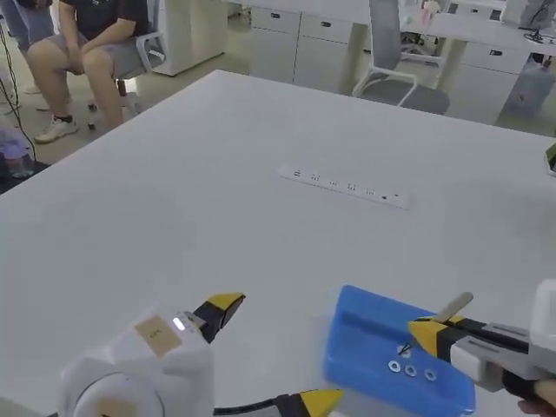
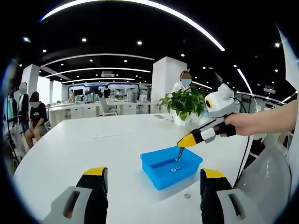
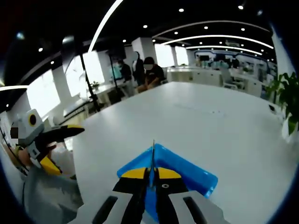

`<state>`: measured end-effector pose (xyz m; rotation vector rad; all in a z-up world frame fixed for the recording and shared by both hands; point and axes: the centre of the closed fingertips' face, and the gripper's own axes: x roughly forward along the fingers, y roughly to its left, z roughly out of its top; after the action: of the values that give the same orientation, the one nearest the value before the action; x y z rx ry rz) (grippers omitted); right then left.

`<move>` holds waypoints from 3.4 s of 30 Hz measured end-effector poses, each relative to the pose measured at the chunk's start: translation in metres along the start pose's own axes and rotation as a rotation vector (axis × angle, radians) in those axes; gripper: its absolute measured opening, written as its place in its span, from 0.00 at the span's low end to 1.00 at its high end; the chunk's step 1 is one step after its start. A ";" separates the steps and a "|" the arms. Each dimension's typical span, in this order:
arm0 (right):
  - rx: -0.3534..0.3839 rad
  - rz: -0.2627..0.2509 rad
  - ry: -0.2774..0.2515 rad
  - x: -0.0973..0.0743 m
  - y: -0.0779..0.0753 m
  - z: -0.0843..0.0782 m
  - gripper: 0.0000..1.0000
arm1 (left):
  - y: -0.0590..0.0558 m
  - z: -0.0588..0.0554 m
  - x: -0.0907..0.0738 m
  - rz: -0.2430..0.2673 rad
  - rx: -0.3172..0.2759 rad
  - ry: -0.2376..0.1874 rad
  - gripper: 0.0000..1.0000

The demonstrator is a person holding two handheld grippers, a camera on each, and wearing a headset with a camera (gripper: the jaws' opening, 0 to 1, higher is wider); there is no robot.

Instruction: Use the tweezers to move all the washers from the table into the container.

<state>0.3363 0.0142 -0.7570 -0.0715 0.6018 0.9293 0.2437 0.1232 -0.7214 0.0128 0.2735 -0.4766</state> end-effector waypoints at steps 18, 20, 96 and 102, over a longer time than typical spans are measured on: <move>0.039 -0.004 0.080 0.038 -0.024 -0.014 0.03 | 0.000 -0.001 0.001 -0.011 0.000 0.000 0.81; 0.034 0.001 0.099 0.042 -0.023 -0.017 0.03 | 0.000 0.000 0.001 -0.010 -0.001 -0.002 0.81; -0.012 0.177 0.041 -0.004 0.068 -0.019 0.04 | -0.004 0.000 0.001 -0.027 0.004 -0.001 0.81; 0.019 0.195 0.081 0.002 0.073 -0.039 0.04 | -0.003 0.000 0.000 -0.023 0.005 -0.002 0.81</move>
<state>0.2633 0.0478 -0.7762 -0.0341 0.7019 1.1137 0.2427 0.1205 -0.7215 0.0139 0.2709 -0.5004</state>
